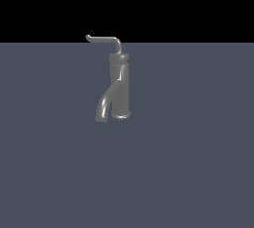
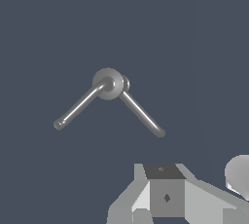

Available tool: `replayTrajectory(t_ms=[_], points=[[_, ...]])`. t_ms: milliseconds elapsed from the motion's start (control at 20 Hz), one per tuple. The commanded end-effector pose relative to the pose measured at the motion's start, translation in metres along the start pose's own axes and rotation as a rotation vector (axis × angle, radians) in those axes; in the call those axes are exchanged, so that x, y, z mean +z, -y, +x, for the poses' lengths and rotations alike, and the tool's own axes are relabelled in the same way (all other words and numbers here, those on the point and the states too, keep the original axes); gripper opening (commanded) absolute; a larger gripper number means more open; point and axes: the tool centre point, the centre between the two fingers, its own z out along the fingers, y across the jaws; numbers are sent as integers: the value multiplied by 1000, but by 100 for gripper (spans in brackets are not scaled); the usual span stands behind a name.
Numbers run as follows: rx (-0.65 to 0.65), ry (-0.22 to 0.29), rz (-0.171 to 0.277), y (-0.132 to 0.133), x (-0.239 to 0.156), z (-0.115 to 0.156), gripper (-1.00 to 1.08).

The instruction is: Turn on the faucet by rotating a designated handle.

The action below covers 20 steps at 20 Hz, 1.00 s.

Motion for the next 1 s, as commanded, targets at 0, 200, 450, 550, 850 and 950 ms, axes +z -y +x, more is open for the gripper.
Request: replayTrajectory(t_ms=[0, 200, 450, 550, 850, 950], points=[[66, 1, -2, 13, 9, 6, -100], [169, -2, -7, 33, 24, 14, -100], [296, -11, -14, 57, 45, 23, -100], [346, -17, -16, 66, 54, 26, -100], [495, -40, -23, 94, 82, 35, -100], [544, -49, -24, 103, 92, 37, -100]])
